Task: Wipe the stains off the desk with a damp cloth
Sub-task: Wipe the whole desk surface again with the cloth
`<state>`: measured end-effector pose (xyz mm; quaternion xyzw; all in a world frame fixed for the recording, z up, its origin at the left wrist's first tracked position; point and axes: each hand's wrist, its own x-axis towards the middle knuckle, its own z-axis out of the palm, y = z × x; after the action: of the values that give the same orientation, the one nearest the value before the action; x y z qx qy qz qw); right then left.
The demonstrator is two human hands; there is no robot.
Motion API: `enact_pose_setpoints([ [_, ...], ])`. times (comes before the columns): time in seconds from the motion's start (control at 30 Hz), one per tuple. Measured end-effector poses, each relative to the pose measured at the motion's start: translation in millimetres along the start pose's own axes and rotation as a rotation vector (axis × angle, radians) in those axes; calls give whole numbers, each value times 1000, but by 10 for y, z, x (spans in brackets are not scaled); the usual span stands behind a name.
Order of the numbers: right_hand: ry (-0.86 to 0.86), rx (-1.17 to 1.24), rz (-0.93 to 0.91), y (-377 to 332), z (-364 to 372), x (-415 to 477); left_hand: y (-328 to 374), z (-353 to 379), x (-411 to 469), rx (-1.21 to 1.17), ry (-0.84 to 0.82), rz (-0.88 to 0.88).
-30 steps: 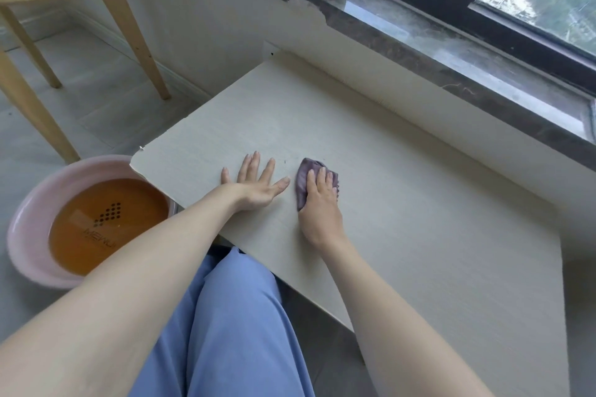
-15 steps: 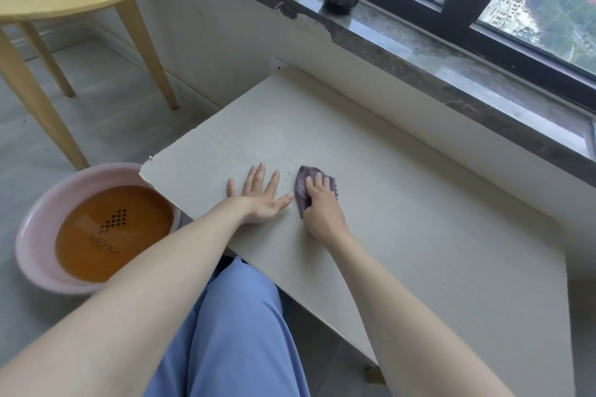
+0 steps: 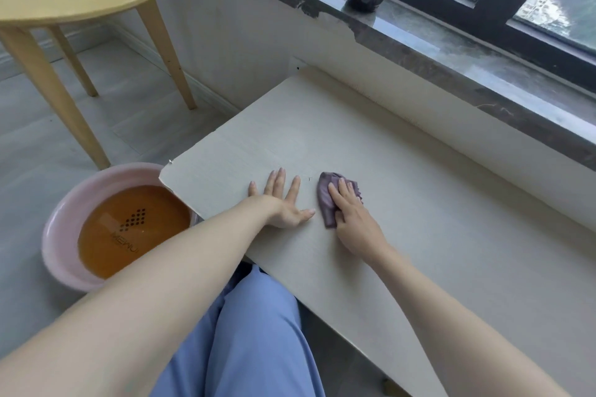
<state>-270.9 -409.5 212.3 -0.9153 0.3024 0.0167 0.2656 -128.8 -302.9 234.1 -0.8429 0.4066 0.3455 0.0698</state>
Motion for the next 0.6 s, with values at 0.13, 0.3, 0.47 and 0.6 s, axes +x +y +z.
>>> enact_pose_setpoints([
  [0.13,80,-19,152,-82,-18,311,188,-232,86,72,50,-51],
  [0.3,65,-84,82,-127,40,214,323,-292,327,-39,383,-61],
  [0.47,119,-92,245,103,-222,487,255,-288,572,-80,517,-49],
  [0.6,128,-135,206,-55,-72,504,338,-433,846,-102,601,19],
])
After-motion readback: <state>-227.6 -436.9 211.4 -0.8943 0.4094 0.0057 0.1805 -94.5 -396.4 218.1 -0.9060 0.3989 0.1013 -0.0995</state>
